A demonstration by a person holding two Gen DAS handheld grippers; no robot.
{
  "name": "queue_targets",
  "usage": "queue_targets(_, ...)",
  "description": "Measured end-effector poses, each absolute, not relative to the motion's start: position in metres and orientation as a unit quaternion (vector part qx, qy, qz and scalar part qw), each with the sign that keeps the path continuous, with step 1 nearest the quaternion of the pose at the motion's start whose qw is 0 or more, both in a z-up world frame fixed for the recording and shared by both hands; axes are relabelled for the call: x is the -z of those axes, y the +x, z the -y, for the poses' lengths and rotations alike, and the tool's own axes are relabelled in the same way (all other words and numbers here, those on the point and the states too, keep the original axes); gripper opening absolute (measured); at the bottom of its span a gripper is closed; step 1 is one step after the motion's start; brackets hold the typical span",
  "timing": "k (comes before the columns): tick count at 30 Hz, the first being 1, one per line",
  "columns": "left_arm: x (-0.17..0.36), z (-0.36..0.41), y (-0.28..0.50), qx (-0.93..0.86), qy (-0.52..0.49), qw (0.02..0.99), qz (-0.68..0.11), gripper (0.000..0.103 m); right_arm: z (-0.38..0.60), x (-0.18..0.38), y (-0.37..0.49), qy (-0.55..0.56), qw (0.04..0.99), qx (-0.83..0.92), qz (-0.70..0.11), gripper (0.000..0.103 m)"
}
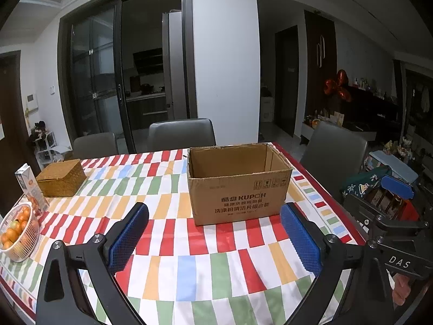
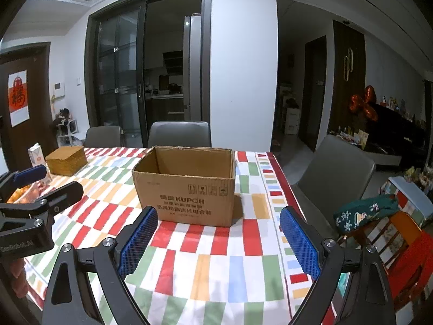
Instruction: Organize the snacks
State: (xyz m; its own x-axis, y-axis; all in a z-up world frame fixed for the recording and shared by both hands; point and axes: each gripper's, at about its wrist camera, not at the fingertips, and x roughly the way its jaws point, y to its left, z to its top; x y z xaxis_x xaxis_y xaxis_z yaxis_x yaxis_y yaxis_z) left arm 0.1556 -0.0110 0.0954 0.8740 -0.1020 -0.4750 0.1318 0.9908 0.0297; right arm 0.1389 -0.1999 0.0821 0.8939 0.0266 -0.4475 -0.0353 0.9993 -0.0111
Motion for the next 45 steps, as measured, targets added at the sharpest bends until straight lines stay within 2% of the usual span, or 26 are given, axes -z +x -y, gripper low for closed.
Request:
queue_targets(9, -0.092, 0.011, 0.148, 0.056, 0.032, 0.968, -0.244, 0.103, 0.204, -0.082, 0.129, -0.002, 0.973, -0.004, -0.232, 0.092)
queue_targets(45, -0.091, 0.011, 0.144, 0.059, 0.029, 0.968, -0.240, 0.103, 0.207, -0.084, 0.125, 0.008, 0.972, -0.012, -0.234, 0.092)
